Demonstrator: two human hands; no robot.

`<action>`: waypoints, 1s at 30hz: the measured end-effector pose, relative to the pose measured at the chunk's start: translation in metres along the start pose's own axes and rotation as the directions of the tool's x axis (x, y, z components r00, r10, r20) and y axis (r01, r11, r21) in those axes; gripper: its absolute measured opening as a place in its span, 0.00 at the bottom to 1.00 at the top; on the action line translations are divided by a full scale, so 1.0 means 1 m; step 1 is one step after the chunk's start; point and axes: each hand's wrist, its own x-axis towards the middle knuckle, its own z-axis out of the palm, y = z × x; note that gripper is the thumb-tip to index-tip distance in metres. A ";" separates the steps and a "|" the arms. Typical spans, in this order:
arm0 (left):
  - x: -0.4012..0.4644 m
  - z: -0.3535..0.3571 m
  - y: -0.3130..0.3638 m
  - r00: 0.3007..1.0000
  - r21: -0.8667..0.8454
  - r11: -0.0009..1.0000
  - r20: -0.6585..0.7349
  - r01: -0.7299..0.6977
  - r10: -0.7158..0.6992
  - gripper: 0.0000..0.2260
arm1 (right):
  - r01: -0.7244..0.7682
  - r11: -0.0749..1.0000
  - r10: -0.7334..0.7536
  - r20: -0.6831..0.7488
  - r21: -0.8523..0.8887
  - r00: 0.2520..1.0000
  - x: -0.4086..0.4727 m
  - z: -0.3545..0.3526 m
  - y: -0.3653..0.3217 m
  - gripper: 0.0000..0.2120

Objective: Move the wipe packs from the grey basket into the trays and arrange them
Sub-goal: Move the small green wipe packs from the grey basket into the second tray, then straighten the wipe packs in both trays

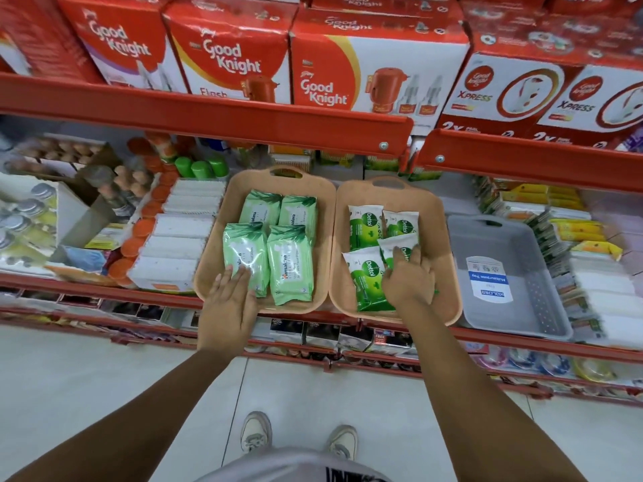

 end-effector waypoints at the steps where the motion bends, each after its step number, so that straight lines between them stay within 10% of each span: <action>1: 0.001 -0.003 0.001 1.000 -0.018 1.000 0.012 0.001 -0.001 0.26 | 0.041 0.999 -0.040 -0.049 0.018 0.998 -0.004 -0.003 -0.011 0.26; 5: 0.013 -0.018 0.003 0.995 -0.152 0.988 0.101 0.012 0.003 0.26 | 0.305 0.946 -0.282 -0.183 0.111 0.942 -0.024 -0.006 -0.072 0.26; 10: 0.064 -0.027 -0.004 0.989 0.022 0.999 0.144 -0.032 0.029 0.27 | 0.528 0.845 -0.529 -0.003 0.087 0.848 -0.018 0.006 -0.140 0.25; 16: 0.106 -0.021 -0.014 0.929 0.136 0.991 0.369 -0.007 -0.044 0.25 | 0.408 0.913 -0.400 0.209 0.008 0.892 -0.009 0.023 -0.172 0.27; 30: 0.108 -0.010 -0.030 0.841 0.042 0.976 0.516 -0.215 0.163 0.24 | 0.244 0.968 -0.227 0.212 -0.056 0.951 -0.022 0.041 -0.177 0.31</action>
